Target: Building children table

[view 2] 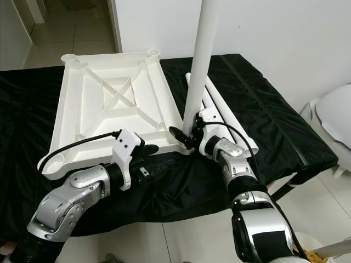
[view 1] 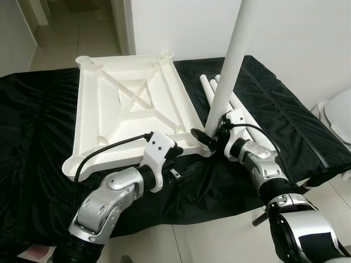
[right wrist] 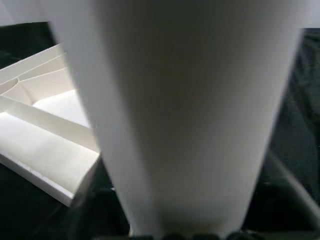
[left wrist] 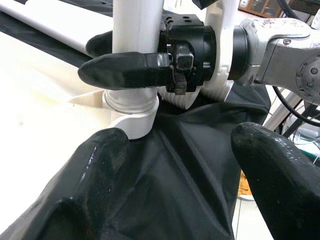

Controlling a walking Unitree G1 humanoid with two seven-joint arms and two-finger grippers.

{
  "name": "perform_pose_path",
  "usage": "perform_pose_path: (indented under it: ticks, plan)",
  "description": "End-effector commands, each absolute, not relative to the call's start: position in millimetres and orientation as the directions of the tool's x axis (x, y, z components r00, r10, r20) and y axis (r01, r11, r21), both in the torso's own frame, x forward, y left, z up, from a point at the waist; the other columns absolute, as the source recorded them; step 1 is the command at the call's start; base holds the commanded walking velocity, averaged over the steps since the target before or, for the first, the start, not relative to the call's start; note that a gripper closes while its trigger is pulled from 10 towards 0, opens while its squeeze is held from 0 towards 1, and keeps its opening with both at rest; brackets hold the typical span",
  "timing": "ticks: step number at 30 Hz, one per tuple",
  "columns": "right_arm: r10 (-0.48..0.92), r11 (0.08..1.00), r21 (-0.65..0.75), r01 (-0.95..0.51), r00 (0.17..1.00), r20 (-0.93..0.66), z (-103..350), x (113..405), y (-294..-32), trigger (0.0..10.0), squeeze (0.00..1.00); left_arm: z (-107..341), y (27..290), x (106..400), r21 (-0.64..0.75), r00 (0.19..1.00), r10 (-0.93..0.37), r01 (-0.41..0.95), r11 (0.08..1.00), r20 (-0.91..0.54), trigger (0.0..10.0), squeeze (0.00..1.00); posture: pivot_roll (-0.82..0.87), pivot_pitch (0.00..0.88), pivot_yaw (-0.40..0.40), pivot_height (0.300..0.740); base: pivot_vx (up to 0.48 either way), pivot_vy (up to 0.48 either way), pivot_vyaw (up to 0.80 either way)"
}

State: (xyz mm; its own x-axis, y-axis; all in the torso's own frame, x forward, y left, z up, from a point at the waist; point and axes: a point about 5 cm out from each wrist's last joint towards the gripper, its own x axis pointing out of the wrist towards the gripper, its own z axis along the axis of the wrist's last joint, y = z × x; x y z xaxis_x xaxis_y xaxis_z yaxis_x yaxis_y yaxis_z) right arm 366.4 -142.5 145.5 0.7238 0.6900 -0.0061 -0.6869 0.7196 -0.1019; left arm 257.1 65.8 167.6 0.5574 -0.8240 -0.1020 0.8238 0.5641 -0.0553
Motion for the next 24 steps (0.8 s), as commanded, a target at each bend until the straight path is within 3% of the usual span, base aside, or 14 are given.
perform_pose_path:
  ticks: [1,5,6,7,8,17,20,24]
  plan:
    - [0.71,0.699,-0.087,-0.71,0.703,-0.035,137.9,364.1,-139.8,0.0,0.0,170.9,65.6,255.2,-0.053,0.551,-0.829,0.829,0.557,-0.096,10.0,0.0,-0.03,0.046,0.001,0.74,0.0,0.0,0.0]
    - [0.7,0.71,-0.084,-0.7,0.714,-0.031,137.0,363.6,-141.3,0.0,0.0,170.5,65.5,254.8,-0.054,0.55,-0.829,0.829,0.556,-0.097,10.0,0.0,-0.03,0.047,0.0,0.74,0.0,0.0,0.0]
    - [0.689,0.72,-0.085,-0.688,0.724,-0.027,137.1,364.0,-142.1,4.0,0.0,170.4,65.5,254.9,-0.055,0.551,-0.829,0.829,0.557,-0.097,10.0,0.0,-0.03,0.046,0.0,0.74,0.0,0.0,0.0]
    - [0.689,0.72,-0.085,-0.688,0.724,-0.027,137.1,364.0,-142.1,4.0,0.0,170.4,65.5,254.9,-0.055,0.551,-0.829,0.829,0.557,-0.097,10.0,0.0,-0.03,0.046,0.0,0.74,0.0,0.0,0.0]
    - [0.681,0.729,-0.077,-0.68,0.732,-0.018,137.8,364.2,-142.3,10.0,0.0,170.5,65.4,255.1,-0.055,0.551,-0.829,0.829,0.557,-0.096,10.0,0.0,-0.03,0.047,0.0,0.74,0.0,0.0,0.0]
    - [0.589,0.807,-0.061,-0.587,0.808,0.016,143.5,367.5,-144.9,10.0,0.0,170.7,64.8,255.1,-0.055,0.546,-0.832,0.832,0.552,-0.096,10.0,0.0,-0.04,0.046,0.001,0.74,0.0,0.0,0.0]
    - [0.455,0.89,-0.061,-0.452,0.889,0.048,148.2,371.3,-143.0,10.0,0.0,170.1,63.9,254.3,-0.056,0.541,-0.835,0.835,0.548,-0.096,10.0,0.0,-0.04,0.045,-0.005,0.74,0.0,0.0,0.0]
    - [0.377,0.926,-0.033,-0.375,0.924,0.066,149.0,372.0,-139.9,10.0,0.0,169.8,63.4,253.7,-0.058,0.54,-0.836,0.836,0.546,-0.097,10.0,0.0,-0.03,0.043,-0.008,0.74,0.0,0.0,0.0]
